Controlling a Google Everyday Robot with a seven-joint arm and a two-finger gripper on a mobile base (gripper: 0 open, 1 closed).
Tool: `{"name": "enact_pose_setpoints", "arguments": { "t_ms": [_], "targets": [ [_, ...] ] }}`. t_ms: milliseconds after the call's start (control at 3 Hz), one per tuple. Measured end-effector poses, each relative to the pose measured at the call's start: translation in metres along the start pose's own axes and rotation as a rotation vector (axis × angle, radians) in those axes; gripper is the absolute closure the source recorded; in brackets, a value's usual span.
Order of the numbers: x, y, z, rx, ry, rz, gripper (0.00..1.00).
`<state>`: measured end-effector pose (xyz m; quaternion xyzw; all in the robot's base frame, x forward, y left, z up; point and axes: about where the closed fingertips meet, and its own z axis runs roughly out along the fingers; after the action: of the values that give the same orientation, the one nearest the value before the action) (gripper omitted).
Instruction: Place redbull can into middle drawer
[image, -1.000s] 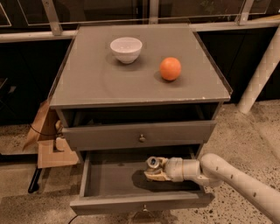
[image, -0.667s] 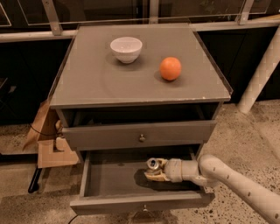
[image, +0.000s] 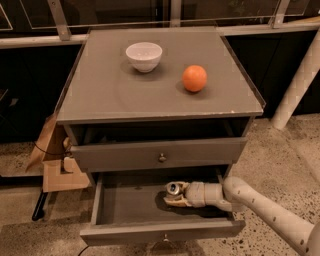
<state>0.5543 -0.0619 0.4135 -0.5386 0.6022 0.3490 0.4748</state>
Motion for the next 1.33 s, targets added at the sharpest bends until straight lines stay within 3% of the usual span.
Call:
{"name": "enact_pose_setpoints", "arguments": {
  "t_ms": [1000, 1333],
  "targets": [
    [0.0047, 0.0025, 0.0081, -0.014, 0.035, -0.006, 1.00],
    [0.0047, 0.0025, 0.0081, -0.014, 0.035, -0.006, 0.81]
  ]
}}
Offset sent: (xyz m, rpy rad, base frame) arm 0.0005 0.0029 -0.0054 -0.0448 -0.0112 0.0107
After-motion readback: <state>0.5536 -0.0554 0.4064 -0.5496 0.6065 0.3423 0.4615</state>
